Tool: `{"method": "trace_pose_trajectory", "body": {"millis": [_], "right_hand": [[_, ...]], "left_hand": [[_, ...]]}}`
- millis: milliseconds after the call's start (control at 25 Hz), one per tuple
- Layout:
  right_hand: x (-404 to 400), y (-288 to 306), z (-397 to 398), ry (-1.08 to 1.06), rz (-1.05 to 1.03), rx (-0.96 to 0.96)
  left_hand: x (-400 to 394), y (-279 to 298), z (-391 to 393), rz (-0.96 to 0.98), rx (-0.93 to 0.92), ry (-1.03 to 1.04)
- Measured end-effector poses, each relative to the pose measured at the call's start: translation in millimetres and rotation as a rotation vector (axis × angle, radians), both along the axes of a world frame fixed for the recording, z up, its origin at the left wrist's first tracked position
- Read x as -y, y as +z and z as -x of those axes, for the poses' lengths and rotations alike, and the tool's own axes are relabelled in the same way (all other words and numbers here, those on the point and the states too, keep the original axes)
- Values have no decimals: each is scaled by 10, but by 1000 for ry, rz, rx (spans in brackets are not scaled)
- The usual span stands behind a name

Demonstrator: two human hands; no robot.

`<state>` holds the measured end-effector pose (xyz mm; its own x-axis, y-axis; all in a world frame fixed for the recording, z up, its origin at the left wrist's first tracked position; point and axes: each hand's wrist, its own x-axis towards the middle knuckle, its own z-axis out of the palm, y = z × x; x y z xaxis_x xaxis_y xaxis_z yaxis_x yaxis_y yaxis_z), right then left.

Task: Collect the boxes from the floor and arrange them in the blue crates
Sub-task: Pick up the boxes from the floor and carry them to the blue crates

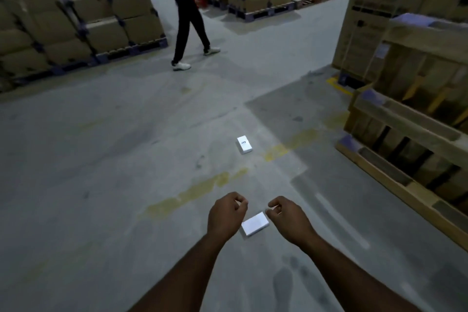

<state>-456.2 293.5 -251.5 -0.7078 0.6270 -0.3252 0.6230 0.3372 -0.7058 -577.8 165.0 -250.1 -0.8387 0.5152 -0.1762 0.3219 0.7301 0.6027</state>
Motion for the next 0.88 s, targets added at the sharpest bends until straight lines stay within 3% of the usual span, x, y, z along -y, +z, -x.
{"method": "trace_pose_trajectory", "body": {"millis": [360,880], "right_hand": [[-644,-104,877,39,-26,48],[-1007,-305,3862,-69,35,111]], "left_hand": [[-697,-122,873,-63,60,34],[-965,-381,3839,29,114,-34]]}}
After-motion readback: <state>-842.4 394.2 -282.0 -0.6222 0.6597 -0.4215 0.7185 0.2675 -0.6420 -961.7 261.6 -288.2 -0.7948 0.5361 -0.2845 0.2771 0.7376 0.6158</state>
